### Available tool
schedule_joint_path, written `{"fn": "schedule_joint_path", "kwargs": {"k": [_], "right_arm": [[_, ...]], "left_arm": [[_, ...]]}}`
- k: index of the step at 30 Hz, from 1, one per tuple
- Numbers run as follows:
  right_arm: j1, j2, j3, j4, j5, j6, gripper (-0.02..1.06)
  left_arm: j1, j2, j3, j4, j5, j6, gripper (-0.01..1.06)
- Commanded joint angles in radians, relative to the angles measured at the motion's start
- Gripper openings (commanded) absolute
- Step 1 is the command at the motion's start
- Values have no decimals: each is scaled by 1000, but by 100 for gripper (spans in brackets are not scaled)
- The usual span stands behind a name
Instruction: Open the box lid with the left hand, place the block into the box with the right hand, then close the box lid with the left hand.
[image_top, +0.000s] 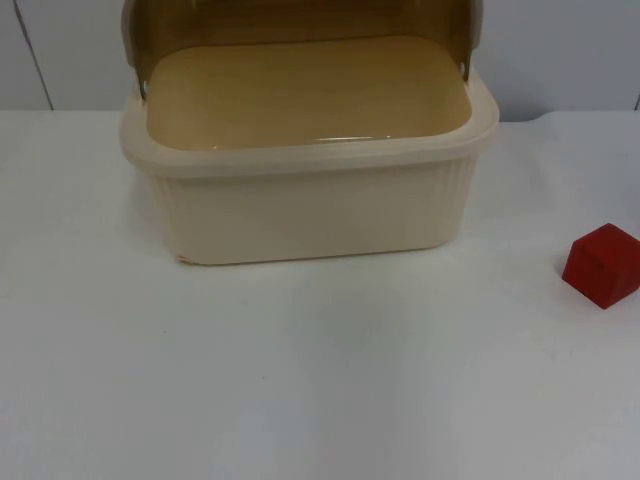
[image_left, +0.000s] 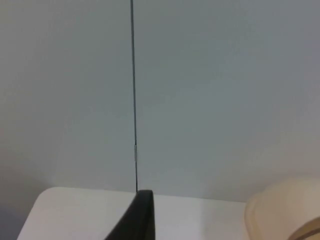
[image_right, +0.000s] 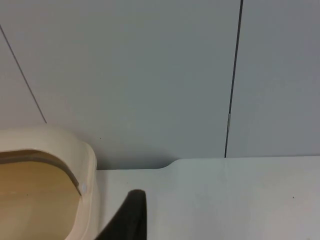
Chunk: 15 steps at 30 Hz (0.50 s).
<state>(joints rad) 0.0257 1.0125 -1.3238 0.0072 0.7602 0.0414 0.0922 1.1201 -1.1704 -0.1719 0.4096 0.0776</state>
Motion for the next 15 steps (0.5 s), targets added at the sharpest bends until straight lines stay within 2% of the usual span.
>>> {"fn": "schedule_joint_path", "kwargs": {"k": [1, 6, 8, 10, 14, 15], "right_arm": [[-2, -6, -7, -1, -7, -8, 105], [-2, -4, -7, 29, -3, -18, 105], [-2, -4, -7, 67, 13, -81, 105], [-2, -2, -7, 82, 23, -100, 105], [-2, 43, 2, 84, 139, -151, 105], [-2, 56, 21, 84, 142, -164, 105]], "left_arm": [[4, -7, 0, 4, -16, -8, 104], [4, -7, 0, 4, 2, -8, 104], [4, -11, 0, 2, 4, -8, 104], [4, -16, 0, 2, 4, -8, 104], [4, -26, 0, 8, 32, -8, 104], [4, -26, 0, 8, 52, -8, 104]]}}
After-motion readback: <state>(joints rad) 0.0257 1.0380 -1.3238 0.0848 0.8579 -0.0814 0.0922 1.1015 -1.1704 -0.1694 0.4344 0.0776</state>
